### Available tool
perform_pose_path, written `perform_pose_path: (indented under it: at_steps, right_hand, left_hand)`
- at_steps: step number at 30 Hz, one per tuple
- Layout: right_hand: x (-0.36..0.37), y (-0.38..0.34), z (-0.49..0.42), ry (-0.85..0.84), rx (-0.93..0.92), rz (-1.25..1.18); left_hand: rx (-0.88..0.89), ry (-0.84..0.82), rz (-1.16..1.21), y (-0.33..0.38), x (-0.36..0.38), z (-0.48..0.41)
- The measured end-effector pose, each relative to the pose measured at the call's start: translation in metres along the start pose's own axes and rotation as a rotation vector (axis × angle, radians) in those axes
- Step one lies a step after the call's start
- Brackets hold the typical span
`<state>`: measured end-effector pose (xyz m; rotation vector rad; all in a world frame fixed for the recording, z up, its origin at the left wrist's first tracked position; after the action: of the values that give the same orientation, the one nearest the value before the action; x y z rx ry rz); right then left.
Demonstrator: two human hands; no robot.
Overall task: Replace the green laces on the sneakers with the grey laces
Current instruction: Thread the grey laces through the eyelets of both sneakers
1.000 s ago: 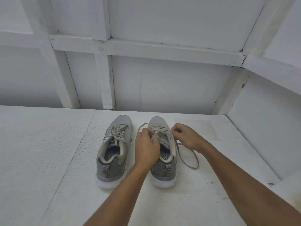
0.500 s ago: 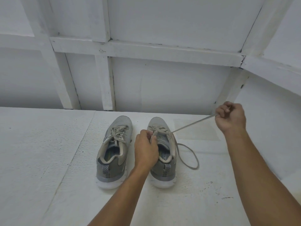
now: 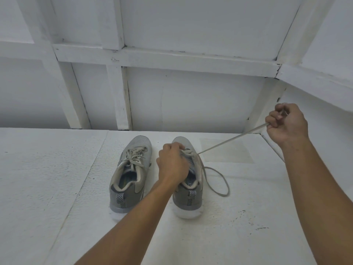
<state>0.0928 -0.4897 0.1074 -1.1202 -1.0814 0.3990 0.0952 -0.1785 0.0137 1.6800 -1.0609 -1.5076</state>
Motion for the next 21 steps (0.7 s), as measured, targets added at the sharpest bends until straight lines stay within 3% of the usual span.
perform_pose_path:
  at_steps: [6, 12, 18, 21]
  right_hand:
    - [-0.007, -0.021, 0.003, 0.033, -0.031, 0.024]
    - [-0.009, -0.028, 0.006, 0.025, -0.034, 0.059]
    - [-0.005, -0.03, 0.011, -0.018, -0.056, 0.156]
    - [0.004, -0.018, 0.018, -0.075, -0.023, 0.345]
  left_hand:
    - [0.092, -0.249, -0.268, 0.035, 0.026, -0.035]
    - [0.124, -0.751, -0.541, 0.037, 0.084, -0.044]
    - [0.107, -0.807, -0.644, 0.037, 0.082, -0.053]
    - [0.107, -0.779, -0.516, 0.045, 0.072, -0.055]
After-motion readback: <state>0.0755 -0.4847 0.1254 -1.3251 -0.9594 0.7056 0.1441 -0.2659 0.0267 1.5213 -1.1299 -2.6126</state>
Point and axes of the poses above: each hand's wrist, its own z-axis away from the middle knuckle, its own x-axis out of the palm, y = z × x, the point moved 7 cm from there along -z, towards the middle knuckle, and after that the axes turned 15 degrees about z, right-handed, at the moved point
